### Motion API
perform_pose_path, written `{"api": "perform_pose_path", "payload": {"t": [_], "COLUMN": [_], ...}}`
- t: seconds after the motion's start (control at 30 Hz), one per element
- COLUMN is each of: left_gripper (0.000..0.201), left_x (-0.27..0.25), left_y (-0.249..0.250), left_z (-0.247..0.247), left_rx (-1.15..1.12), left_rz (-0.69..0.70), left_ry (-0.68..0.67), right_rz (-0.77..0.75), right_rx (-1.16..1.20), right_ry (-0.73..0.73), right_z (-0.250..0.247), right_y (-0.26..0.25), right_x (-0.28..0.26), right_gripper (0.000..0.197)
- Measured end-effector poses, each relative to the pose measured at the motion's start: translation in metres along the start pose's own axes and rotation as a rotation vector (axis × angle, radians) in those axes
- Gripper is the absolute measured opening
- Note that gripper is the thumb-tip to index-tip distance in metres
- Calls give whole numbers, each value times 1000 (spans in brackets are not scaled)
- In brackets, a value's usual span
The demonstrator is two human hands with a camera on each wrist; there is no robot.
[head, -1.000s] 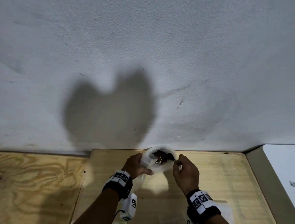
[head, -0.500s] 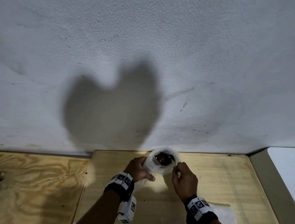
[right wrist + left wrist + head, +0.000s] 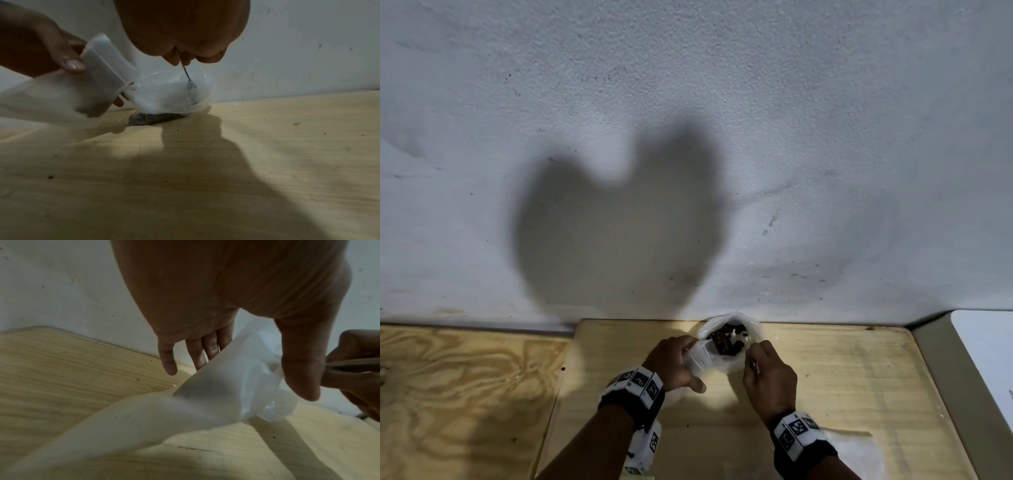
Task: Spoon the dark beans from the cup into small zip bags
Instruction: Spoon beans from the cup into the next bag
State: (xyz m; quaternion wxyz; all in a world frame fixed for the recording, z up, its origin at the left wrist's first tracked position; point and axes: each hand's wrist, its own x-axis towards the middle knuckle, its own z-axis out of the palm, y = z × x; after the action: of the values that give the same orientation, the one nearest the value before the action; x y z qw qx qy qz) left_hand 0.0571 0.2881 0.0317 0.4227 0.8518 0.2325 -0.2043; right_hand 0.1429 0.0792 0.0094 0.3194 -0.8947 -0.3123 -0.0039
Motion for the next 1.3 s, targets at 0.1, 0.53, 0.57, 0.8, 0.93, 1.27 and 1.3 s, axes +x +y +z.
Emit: {"api": "perform_pose_path", "payload": {"t": [0.1,0.53,0.57,0.8,0.93,1.27,1.3], "left_gripper": [91,61,60,57,64,71,71], "left_x": [-1,4,4,5,3,5,5], "left_y": [1,-1,-1,1,2,3,3], "left_z": [0,-4,-4,-5,-6,-3,-2], "left_rx": [-25,-247,-254,-315,-348,-295,-278], "left_rz": [-8,-85,-90,-100,-108,-87,-81], "left_ry": [-1,51,53,58,60,62,63], "right_rz": [-39,82,77,111,30,229,239], "right_rx": [-22,48,51,39,62,108,115], "right_ry": [-72,57,29,22,-43,66,67], "right_z": [4,-2,-1,4,9,-2,-3], "right_y": [3,15,15,18,12,25,25], "right_x": [-1,-1,-2,-2,-1,-3,-3], "right_gripper": [26,21,21,20,19,27,31]}}
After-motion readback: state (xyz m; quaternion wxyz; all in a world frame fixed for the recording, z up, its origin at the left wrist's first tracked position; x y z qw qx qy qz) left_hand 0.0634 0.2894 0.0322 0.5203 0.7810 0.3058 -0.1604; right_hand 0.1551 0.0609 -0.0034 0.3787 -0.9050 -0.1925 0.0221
